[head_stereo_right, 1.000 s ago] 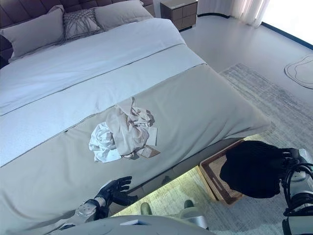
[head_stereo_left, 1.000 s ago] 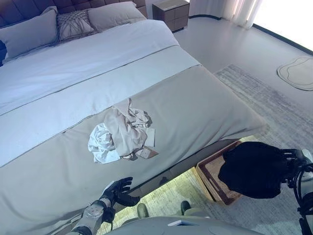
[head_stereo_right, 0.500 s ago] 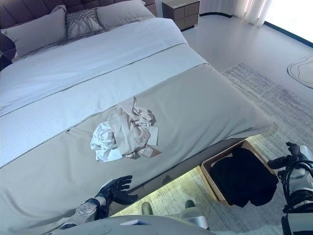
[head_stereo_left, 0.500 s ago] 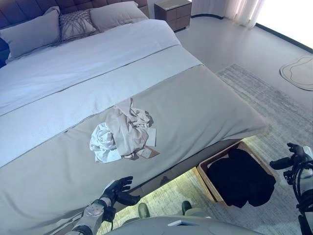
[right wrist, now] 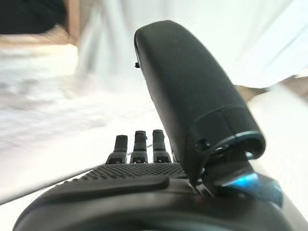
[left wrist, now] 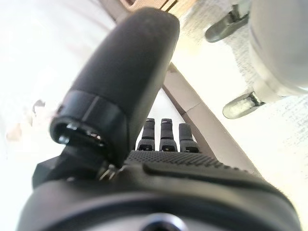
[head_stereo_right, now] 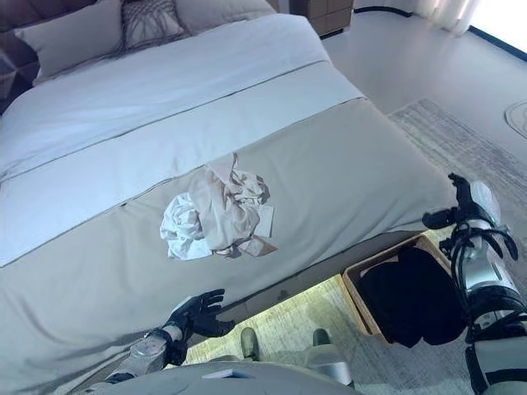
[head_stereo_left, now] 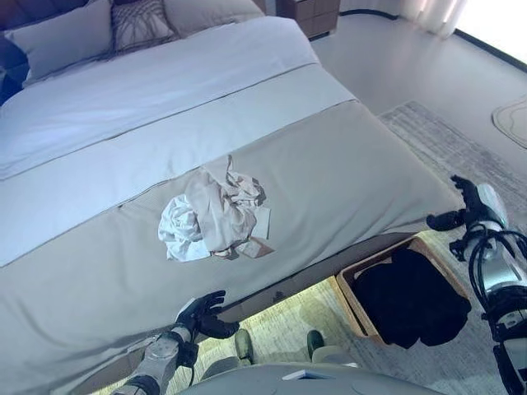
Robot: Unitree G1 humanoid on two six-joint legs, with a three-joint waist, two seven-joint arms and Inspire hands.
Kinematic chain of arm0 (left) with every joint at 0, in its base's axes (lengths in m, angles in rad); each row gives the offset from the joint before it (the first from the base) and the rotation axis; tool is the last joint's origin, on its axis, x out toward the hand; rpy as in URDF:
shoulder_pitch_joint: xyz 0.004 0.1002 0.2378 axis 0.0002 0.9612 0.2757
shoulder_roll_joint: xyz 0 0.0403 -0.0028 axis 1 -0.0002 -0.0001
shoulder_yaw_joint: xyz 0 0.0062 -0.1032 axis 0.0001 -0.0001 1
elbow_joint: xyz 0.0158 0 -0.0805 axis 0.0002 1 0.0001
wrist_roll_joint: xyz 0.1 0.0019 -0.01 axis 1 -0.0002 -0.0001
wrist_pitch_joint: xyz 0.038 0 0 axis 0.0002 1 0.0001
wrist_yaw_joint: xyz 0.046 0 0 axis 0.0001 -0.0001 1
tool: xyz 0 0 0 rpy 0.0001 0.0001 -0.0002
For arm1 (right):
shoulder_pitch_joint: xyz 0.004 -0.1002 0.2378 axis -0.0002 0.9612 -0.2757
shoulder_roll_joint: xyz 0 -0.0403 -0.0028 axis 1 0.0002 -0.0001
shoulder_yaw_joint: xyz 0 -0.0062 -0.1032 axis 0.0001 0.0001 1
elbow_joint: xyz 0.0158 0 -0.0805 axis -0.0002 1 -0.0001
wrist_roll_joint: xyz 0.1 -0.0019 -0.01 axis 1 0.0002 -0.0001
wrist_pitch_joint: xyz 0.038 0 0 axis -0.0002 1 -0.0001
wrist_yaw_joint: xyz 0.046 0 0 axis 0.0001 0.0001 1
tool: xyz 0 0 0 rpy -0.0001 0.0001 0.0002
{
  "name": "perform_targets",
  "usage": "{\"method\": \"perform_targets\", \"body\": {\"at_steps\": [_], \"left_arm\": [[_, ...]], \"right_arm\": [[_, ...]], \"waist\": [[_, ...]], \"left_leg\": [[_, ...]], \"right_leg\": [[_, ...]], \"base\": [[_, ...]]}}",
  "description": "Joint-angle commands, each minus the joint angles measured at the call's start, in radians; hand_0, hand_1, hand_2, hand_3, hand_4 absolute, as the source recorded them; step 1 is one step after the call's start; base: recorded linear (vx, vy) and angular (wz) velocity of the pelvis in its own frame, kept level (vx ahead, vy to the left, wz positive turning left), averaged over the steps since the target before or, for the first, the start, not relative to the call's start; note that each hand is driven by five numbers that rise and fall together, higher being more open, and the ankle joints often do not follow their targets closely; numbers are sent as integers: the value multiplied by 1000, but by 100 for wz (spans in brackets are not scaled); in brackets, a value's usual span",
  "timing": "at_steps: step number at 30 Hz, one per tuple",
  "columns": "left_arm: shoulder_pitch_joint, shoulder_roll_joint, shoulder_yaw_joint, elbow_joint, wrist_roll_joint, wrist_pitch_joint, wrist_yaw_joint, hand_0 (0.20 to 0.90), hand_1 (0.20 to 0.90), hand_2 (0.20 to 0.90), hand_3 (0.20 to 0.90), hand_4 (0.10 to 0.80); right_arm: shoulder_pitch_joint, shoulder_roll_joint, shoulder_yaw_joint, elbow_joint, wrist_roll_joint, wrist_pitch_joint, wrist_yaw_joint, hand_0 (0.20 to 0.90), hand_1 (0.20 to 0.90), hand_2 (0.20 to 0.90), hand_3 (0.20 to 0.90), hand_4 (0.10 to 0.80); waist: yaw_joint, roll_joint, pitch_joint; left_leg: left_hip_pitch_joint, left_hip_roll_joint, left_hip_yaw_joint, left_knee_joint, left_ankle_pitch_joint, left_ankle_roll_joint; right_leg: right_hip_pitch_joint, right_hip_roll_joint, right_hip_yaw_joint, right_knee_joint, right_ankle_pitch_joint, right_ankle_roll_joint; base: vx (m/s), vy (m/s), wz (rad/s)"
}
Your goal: Pick up the clothes from the bed and place them into the basket
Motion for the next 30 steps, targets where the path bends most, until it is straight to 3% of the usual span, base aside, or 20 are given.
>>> {"method": "perform_targets", "body": {"at_steps": [1, 2, 7, 8, 9, 10, 30], "left_arm": [[-43, 31, 11, -11, -48, -55, 14, 900, 900, 900, 900, 800], [-42, 30, 15, -9, -55, -56, 17, 900, 900, 900, 900, 800], [-35, 25, 27, -10, -63, -49, 22, 900, 900, 900, 900, 800], [-36, 25, 25, -9, -69, -52, 23, 900, 900, 900, 900, 800], [-36, 24, 24, -9, -71, -52, 23, 900, 900, 900, 900, 800], [-36, 25, 22, -11, -75, -53, 22, 900, 900, 900, 900, 800], [-109, 56, -61, -115, -166, -90, -15, 900, 900, 900, 900, 800]], "right_arm": [[-192, -26, 16, -87, -47, -74, -69, 385, 385, 385, 299, 199], [-210, -24, 28, -97, -55, -80, -67, 300, 300, 300, 200, 100], [-286, -17, 78, -113, -61, -79, -49, 300, 300, 300, 200, 100], [-312, -16, 98, -107, -62, -73, -49, 352, 352, 352, 260, 160], [-318, -15, 102, -105, -62, -72, -49, 571, 571, 571, 516, 416], [-332, -14, 114, -99, -62, -69, -51, 900, 900, 900, 900, 800], [-716, 20, 388, 48, -30, 39, -72, 900, 900, 900, 900, 800]], "waist": [[52, -52, -16], [60, -53, -13], [96, -59, 2], [108, -61, 11], [111, -62, 14], [118, -61, 20], [275, -25, 223]], "left_leg": [[70, -19, -9, 15, -124, -8], [67, -21, -14, 15, -123, -7], [51, -32, -39, 20, -118, -4], [43, -36, -48, 22, -116, -3], [41, -37, -50, 22, -115, -3], [35, -40, -57, 23, -113, -2], [-152, -84, -170, 25, -43, 23]], "right_leg": [[-85, -8, -23, 79, 25, -6], [-84, -10, -28, 79, 23, -7], [-82, -19, -52, 82, 17, -12], [-84, -23, -60, 84, 17, -14], [-85, -24, -63, 85, 16, -14], [-87, -25, -68, 86, 16, -15], [-232, -58, -186, 163, 9, -22]], "base": [[30, 47, 9], [34, 45, 16], [38, 54, 20], [11, 48, 27], [4, 51, 31], [12, 51, 26], [-41, 58, 23]]}}
